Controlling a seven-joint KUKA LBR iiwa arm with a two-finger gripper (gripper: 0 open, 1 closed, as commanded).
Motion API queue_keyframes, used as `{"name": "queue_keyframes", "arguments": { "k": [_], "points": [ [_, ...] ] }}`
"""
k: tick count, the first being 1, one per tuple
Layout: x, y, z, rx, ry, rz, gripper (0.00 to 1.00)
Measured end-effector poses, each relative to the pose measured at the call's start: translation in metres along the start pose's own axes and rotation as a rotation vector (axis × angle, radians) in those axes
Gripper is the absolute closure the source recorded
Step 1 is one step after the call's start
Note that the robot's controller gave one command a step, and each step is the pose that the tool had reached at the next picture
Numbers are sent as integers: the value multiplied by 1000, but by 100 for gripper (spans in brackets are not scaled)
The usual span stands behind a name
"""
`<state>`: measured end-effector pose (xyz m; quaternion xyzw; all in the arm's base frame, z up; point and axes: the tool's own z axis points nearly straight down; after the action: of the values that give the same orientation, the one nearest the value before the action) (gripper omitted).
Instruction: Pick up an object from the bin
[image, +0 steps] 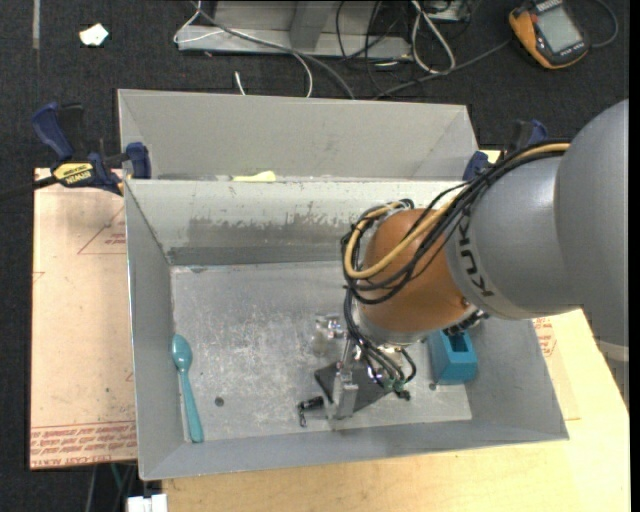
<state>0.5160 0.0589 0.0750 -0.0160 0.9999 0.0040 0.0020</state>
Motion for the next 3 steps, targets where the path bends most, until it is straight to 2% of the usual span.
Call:
{"name": "queue_keyframes", "arguments": {
  "k": [1, 2, 3],
  "points": [
    [-23, -109, 0, 2, -2, 14, 100],
    [-22, -104, 0, 3, -2, 14, 100],
    [-53, -112, -55, 1, 2, -2, 100]
  ]
}}
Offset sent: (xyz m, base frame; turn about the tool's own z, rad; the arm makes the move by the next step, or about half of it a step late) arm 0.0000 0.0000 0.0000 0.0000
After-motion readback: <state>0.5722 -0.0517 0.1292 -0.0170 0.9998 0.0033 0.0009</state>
